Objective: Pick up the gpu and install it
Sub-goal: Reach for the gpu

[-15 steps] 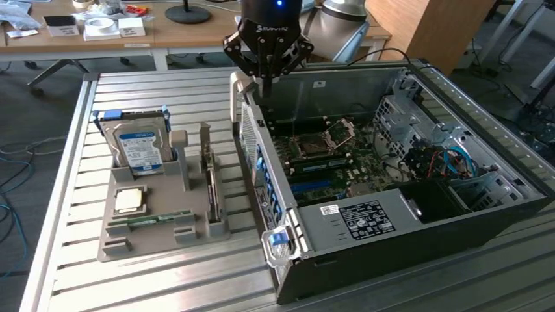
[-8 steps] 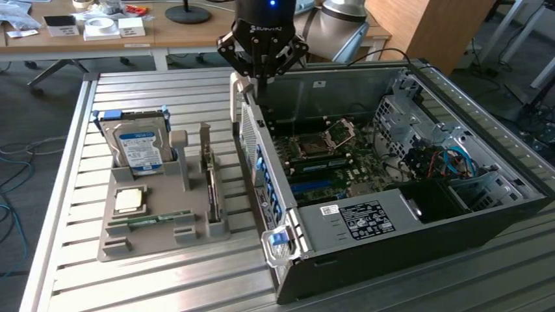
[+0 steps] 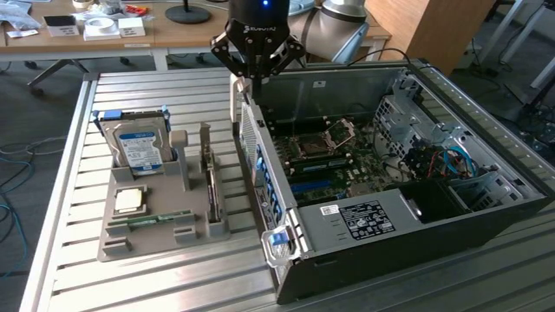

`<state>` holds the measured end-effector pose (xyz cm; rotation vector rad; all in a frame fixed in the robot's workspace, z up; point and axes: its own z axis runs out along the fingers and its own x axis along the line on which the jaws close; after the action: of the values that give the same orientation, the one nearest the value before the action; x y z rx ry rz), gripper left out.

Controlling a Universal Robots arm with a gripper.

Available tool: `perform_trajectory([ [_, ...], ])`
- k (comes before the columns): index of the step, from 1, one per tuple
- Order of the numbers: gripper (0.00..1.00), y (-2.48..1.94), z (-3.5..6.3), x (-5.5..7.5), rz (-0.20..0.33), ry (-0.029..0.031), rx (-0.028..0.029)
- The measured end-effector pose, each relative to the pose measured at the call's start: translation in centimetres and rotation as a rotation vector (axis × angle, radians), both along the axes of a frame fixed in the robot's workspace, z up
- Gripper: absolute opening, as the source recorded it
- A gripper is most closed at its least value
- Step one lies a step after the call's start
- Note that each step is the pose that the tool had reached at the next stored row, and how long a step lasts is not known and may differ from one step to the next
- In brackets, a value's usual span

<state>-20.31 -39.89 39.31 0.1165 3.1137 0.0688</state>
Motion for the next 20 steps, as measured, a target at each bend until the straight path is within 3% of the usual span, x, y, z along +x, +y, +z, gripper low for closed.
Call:
perform_trajectory([
  [20, 0.11, 0.00, 0.00, -2.2, 0.000, 0.0000, -0.0001],
])
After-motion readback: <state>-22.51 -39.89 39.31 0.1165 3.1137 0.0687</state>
